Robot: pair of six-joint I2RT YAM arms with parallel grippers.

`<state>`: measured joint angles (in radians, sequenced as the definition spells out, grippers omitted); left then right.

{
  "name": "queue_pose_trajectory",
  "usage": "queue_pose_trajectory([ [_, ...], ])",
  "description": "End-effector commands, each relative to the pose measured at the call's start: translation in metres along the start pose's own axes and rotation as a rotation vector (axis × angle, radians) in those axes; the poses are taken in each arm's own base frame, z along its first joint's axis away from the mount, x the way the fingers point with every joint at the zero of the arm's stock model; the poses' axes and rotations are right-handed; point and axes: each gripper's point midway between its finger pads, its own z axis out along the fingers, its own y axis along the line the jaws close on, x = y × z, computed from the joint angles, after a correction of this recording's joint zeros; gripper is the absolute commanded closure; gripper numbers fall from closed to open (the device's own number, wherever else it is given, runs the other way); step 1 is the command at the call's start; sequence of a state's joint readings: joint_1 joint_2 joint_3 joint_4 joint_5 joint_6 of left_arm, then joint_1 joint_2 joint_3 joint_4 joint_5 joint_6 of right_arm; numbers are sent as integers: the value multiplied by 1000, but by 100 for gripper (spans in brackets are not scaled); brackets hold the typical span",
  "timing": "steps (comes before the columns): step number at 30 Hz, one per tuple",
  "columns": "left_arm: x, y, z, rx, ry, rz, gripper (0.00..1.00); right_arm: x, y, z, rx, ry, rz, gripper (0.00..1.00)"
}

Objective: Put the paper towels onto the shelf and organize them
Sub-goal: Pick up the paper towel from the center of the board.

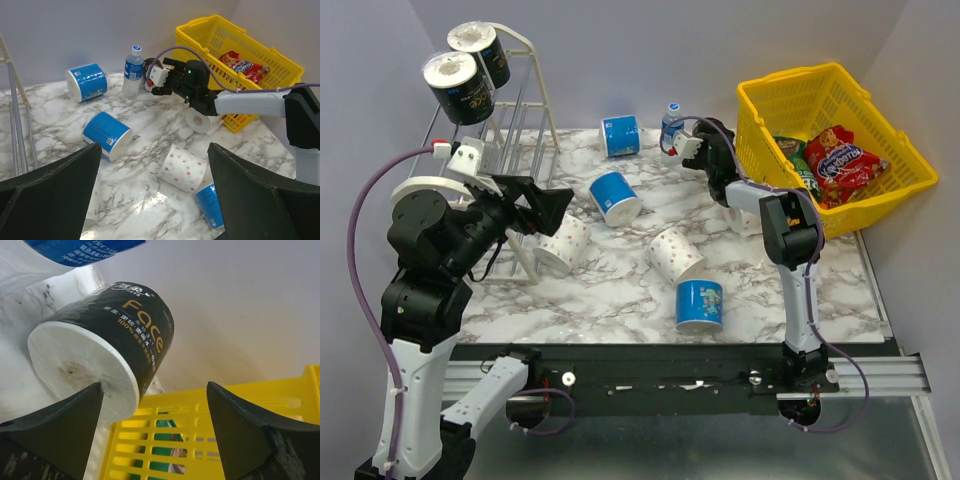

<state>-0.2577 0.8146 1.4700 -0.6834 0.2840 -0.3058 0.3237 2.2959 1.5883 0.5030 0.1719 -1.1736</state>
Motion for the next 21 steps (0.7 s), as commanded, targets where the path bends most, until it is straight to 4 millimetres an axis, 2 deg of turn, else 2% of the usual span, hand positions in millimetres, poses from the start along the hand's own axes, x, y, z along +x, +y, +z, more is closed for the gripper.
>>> queue_pose_trajectory([
  [1, -11, -5, -4, 8, -30, 2, 1, -9, -12, 14, 89, -75, -51, 7],
  [6, -11, -2, -3, -5, -35, 16, 1, -11, 1, 22, 52, -108, -54, 6],
  [8, -11, -3, -2, 0, -31, 17, 1, -6, -2, 27, 75, -83, -56, 6],
  [9, -10, -2, -1, -2, -28, 16, 1, -1, 7, 32, 73, -70, -62, 6],
  [10, -10, -3, 0, 1, -28, 19, 1, -1, 0, 36, 95, -67, -63, 6],
  [13, -8, 0, 0, -10, -24, 25, 1, 3, 1, 42, 108, -54, -78, 8],
  [17, -10, 1, -2, -21, -35, 28, 1, 10, 1, 48, 110, -47, -69, 30],
  [21, -11, 1, -3, -26, -42, 25, 1, 7, -6, 47, 128, -65, -65, 46],
])
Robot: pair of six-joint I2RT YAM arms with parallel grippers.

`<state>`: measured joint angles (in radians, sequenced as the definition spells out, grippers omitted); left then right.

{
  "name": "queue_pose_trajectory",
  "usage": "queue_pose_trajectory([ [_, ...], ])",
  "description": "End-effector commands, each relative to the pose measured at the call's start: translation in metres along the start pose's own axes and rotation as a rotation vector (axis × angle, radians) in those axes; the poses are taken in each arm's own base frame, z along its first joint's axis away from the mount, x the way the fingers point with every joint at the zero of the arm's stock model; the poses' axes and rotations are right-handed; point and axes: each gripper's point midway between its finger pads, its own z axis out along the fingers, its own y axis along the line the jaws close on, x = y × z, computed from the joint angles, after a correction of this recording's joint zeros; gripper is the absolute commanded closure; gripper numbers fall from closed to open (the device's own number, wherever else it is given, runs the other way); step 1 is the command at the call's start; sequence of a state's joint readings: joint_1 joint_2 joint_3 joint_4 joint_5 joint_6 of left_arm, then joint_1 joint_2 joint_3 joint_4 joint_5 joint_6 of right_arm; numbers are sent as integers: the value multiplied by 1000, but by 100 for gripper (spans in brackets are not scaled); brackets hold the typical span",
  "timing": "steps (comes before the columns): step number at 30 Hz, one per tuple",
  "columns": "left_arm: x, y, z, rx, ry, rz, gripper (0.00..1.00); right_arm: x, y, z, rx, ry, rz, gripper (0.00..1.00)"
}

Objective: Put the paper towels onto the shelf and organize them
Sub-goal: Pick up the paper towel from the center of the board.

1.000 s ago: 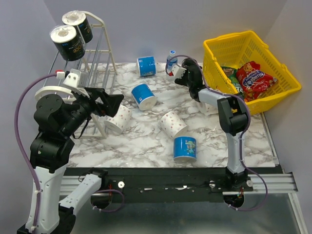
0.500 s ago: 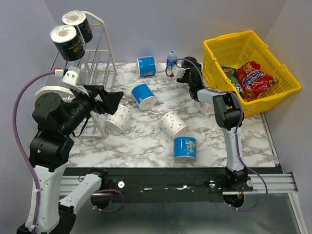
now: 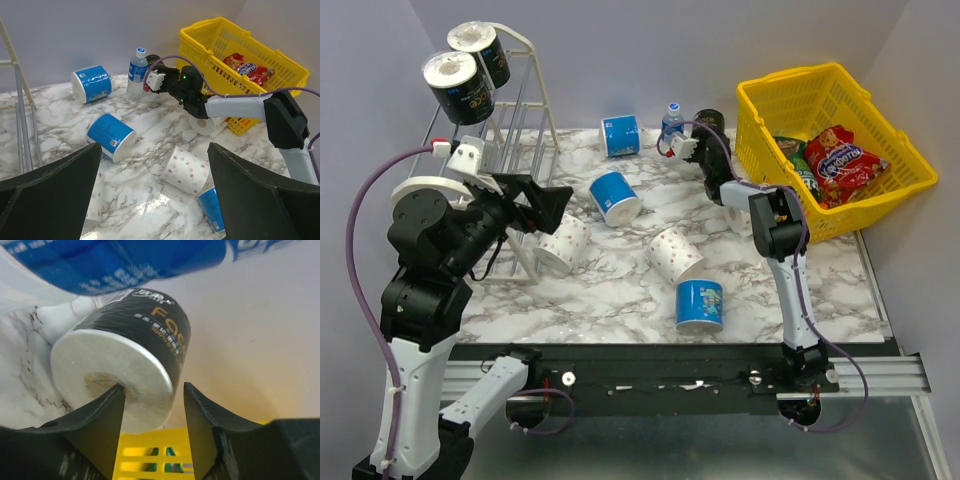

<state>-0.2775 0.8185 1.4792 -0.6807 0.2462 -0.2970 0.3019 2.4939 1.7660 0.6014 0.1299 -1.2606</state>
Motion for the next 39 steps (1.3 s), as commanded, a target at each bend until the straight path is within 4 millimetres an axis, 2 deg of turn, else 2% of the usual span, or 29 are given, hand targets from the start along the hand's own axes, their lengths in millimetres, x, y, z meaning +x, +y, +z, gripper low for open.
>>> queue_pose_trajectory([
  [1, -8, 0, -5, -10, -37, 13, 1, 1, -19, 4, 68, -20, 10, 49],
  [2, -10, 0, -5, -12, -43, 13, 1, -2, -25, 3, 78, -33, 15, 52],
  [5, -10, 1, -7, -21, -52, 11, 1, -6, -24, -6, 80, -59, 43, 56],
  [8, -9, 2, -8, -22, -57, 12, 1, -14, -25, -25, 66, -103, 73, 60],
  [9, -7, 3, -6, -27, -57, 9, 1, -23, -44, -34, 104, -133, 82, 61],
  [10, -8, 2, -9, -24, -67, 8, 1, -19, -25, -44, 59, -132, 84, 62],
  [12, -8, 3, -9, -25, -76, 10, 1, -27, -26, -59, 62, -159, 105, 63],
  [13, -10, 2, -11, -24, -87, 9, 1, -33, -39, -69, 81, -172, 115, 63],
  [14, -10, 2, -10, -22, -94, 8, 1, -38, -17, -83, 23, -200, 120, 64],
  [19, -3, 5, -6, -26, -83, 5, 1, -63, -9, -130, -34, -261, 159, 63],
  [20, -2, 7, -5, -31, -79, 10, 1, -75, -18, -140, -22, -286, 186, 63],
  [21, 1, 8, -4, -37, -73, 10, 1, -76, -8, -151, -57, -279, 195, 63],
  [22, 5, 11, -3, -43, -62, 12, 1, -81, -8, -157, -70, -284, 212, 63],
  [23, 8, 13, -3, -55, -54, 18, 1, -97, -17, -168, -75, -317, 242, 64],
  [24, 11, 16, -2, -65, -45, 19, 1, -97, -3, -177, -134, -306, 252, 64],
  [26, 16, 20, -1, -85, -24, 23, 1, -113, -1, -189, -182, -329, 323, 64],
  [29, 16, 21, -1, -92, -13, 24, 1, -125, -6, -204, -243, -311, 411, 64],
  [32, 16, 21, -3, -95, -7, 21, 1, -139, -26, -219, -268, -301, 501, 64],
  [33, 13, 20, -5, -97, -12, 19, 1, -138, -23, -225, -317, -268, 520, 64],
  [34, 13, 21, -6, -103, -10, 20, 1, -142, -36, -231, -318, -260, 557, 63],
  [35, 14, 21, -7, -107, -3, 17, 1, -154, -54, -234, -315, -261, 638, 63],
  [36, 13, 22, -9, -116, -5, 18, 1, -151, -44, -243, -387, -205, 661, 63],
  [37, 9, 22, -11, -119, -12, 22, 1, -156, -51, -251, -407, -198, 687, 63],
  [38, 9, 22, -13, -125, -9, 25, 1, -171, -62, -258, -420, -212, 738, 63],
  [39, 8, 22, -15, -129, -10, 28, 1, -168, -48, -271, -494, -157, 750, 64],
])
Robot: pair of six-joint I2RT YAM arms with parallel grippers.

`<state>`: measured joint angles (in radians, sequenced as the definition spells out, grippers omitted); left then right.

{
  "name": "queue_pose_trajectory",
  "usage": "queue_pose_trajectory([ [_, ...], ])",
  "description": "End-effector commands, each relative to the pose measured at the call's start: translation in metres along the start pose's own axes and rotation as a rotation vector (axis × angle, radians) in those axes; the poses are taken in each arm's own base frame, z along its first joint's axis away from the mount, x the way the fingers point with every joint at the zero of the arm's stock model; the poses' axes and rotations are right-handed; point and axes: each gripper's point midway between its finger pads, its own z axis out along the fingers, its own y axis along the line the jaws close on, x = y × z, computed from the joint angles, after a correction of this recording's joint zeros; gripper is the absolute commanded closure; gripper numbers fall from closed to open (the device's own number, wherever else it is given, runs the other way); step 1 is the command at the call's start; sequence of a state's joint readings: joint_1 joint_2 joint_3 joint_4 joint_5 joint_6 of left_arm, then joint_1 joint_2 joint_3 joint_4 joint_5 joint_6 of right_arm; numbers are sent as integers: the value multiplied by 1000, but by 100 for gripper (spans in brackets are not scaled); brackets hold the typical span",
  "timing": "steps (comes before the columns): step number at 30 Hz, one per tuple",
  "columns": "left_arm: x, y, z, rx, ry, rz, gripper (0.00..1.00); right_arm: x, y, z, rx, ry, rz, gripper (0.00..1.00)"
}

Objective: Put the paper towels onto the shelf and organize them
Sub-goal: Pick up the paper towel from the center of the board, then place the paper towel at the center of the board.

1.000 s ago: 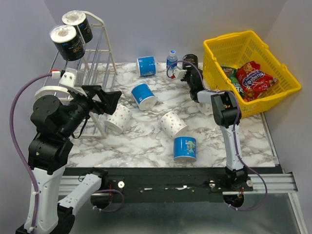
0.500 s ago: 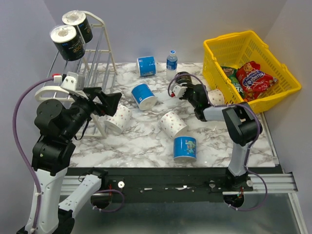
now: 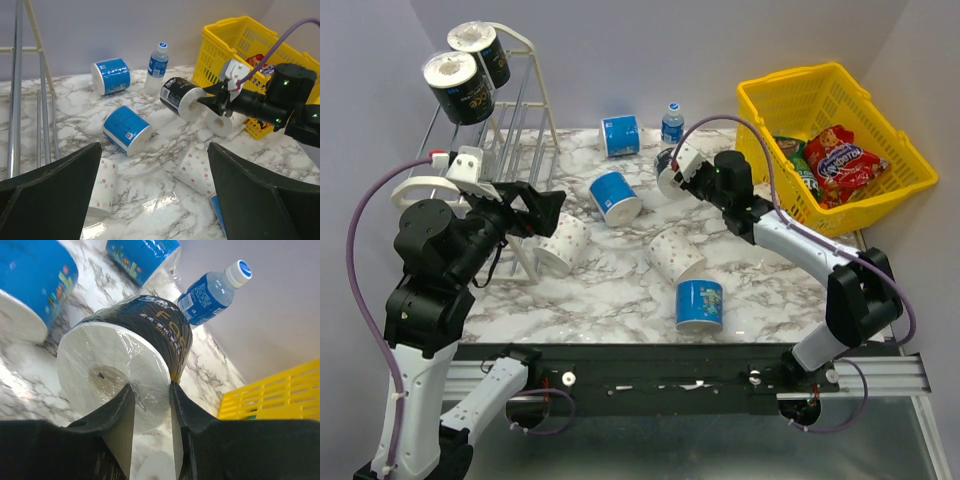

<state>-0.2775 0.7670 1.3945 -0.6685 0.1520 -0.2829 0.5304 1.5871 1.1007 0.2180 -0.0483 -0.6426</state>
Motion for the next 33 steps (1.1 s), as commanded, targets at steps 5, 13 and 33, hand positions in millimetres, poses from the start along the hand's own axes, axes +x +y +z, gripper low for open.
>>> queue_pose_trajectory([
  [5, -23, 4, -23, -60, -27, 45, 1, -59, 52, -72, -217, 102, 417, 64],
  [13, -43, 4, -44, -87, -77, 75, 1, -91, 106, -139, -383, 149, 768, 65],
  [33, 25, 8, -47, -50, 107, 81, 1, -51, 254, -107, -423, 560, 869, 55],
])
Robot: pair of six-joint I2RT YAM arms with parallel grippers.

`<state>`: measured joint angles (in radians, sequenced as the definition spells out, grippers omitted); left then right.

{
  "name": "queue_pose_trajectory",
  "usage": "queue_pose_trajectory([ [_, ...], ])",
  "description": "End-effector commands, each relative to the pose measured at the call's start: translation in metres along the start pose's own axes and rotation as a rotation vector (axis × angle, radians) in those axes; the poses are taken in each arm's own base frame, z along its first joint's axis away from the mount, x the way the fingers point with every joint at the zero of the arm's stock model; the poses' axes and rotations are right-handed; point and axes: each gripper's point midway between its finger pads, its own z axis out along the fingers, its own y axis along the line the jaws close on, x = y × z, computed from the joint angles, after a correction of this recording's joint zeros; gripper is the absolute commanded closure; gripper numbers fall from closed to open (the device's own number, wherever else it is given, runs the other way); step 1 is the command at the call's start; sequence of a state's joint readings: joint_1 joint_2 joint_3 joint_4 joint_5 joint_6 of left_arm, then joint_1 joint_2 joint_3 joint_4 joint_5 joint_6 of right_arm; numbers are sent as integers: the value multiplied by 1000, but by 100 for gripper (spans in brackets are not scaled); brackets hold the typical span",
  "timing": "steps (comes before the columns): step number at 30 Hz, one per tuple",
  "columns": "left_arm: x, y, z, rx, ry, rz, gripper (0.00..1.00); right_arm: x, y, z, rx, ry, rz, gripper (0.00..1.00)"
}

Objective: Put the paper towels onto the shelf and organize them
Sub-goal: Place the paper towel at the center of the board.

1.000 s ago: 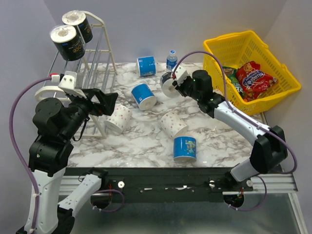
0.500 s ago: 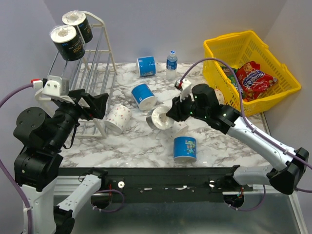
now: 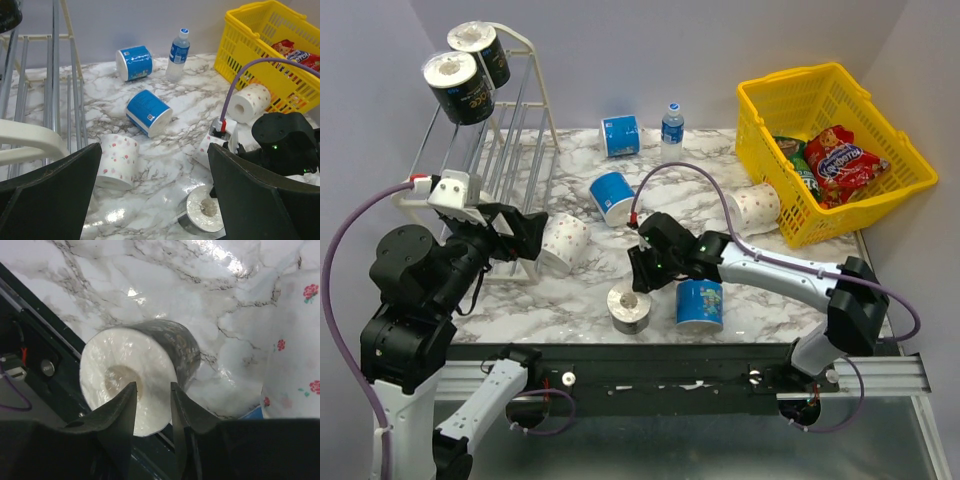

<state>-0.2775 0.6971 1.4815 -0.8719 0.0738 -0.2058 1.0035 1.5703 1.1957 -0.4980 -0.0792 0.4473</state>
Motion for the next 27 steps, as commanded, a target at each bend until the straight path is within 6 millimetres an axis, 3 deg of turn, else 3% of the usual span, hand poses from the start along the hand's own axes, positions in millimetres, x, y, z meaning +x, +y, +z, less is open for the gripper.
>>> queue_pose_trajectory([
  [1, 29, -3, 3, 34, 96, 17, 1, -21, 3, 0, 44, -61, 63, 52],
  [3, 35, -1, 3, 27, 120, 21, 2, -27, 5, -5, 38, -84, 73, 48],
  [7, 56, 0, 12, 37, 201, 12, 4, -54, 4, -40, 65, -214, 63, 36],
  [11, 82, -8, 22, 78, 312, -40, 9, -82, -10, -100, 146, -392, 18, 29],
  [14, 102, -7, 31, 74, 371, -62, 10, -84, -41, -135, 291, -480, 14, 21],
  [15, 109, -6, 33, 63, 387, -74, 10, -86, -47, -162, 314, -548, 27, 19],
  [17, 134, -9, 40, 67, 456, -82, 10, -81, -55, -182, 332, -600, 35, 18],
  [18, 142, -12, 43, 66, 480, -103, 10, -82, -58, -206, 329, -667, 56, 17],
  [19, 161, -22, 46, 95, 536, -94, 11, -78, -60, -214, 325, -688, 57, 15],
  [22, 181, -42, 61, 119, 553, -86, 11, -74, -60, -240, 288, -773, 70, 4],
  [23, 187, -66, 59, 196, 573, -61, 11, -69, -64, -239, 294, -771, 71, 0],
  [25, 197, -81, 70, 179, 592, -13, 11, -64, -67, -243, 295, -778, 84, 0],
  [27, 212, -111, 62, 247, 632, 67, 10, -56, -71, -249, 293, -784, 118, 0],
])
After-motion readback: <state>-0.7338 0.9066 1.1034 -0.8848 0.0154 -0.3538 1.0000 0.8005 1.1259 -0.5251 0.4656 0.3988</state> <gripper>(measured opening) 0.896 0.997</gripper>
